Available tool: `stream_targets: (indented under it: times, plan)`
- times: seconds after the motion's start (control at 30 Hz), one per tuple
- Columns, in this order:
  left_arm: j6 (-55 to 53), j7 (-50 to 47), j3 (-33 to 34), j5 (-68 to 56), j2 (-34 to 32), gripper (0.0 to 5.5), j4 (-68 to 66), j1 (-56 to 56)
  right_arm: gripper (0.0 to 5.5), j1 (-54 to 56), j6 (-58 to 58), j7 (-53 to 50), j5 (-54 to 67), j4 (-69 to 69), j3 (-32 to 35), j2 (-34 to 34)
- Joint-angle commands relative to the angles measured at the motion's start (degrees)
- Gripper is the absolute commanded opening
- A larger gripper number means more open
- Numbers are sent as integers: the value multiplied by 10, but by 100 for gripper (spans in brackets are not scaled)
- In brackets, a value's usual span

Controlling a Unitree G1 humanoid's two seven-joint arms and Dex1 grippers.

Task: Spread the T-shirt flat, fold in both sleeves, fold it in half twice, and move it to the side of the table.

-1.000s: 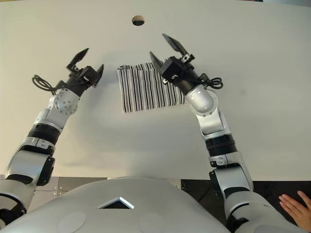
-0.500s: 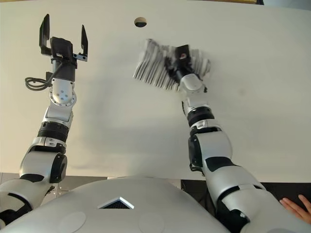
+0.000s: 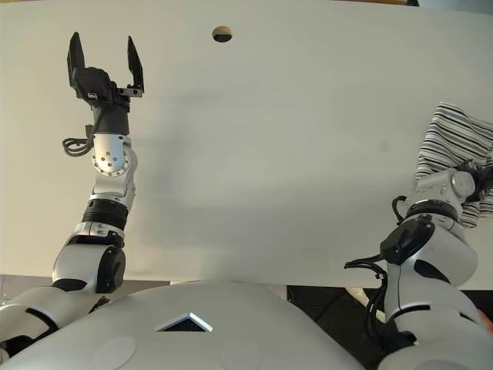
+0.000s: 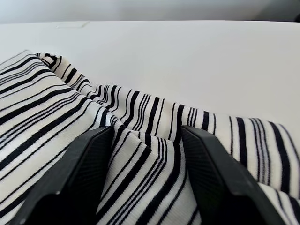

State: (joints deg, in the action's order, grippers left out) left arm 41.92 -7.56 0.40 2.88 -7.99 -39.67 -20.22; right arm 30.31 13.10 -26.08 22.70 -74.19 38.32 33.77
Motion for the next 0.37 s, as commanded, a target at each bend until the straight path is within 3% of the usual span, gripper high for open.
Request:
stream_targets:
  times: [0.03, 0.1, 0.23, 0.3, 0.37]
  plan:
    - [9, 19, 6, -14, 12, 450, 17, -13, 266, 26, 79, -7, -36, 27, -33, -33]
    - [-6, 22, 12, -23, 21, 450, 7, -32, 266, 47, 153, 20, -75, 89, -84, -75]
    - [-23, 36, 4, -33, 63, 450, -24, -64, 266, 51, 245, 38, -258, 240, -284, -214]
    - [-21, 39, 0, -31, 82, 450, -29, -87, 266, 67, 264, 36, -335, 241, -361, -264]
    - [-19, 39, 2, -33, 98, 450, -43, -105, 266, 74, 274, 14, -380, 222, -397, -288]
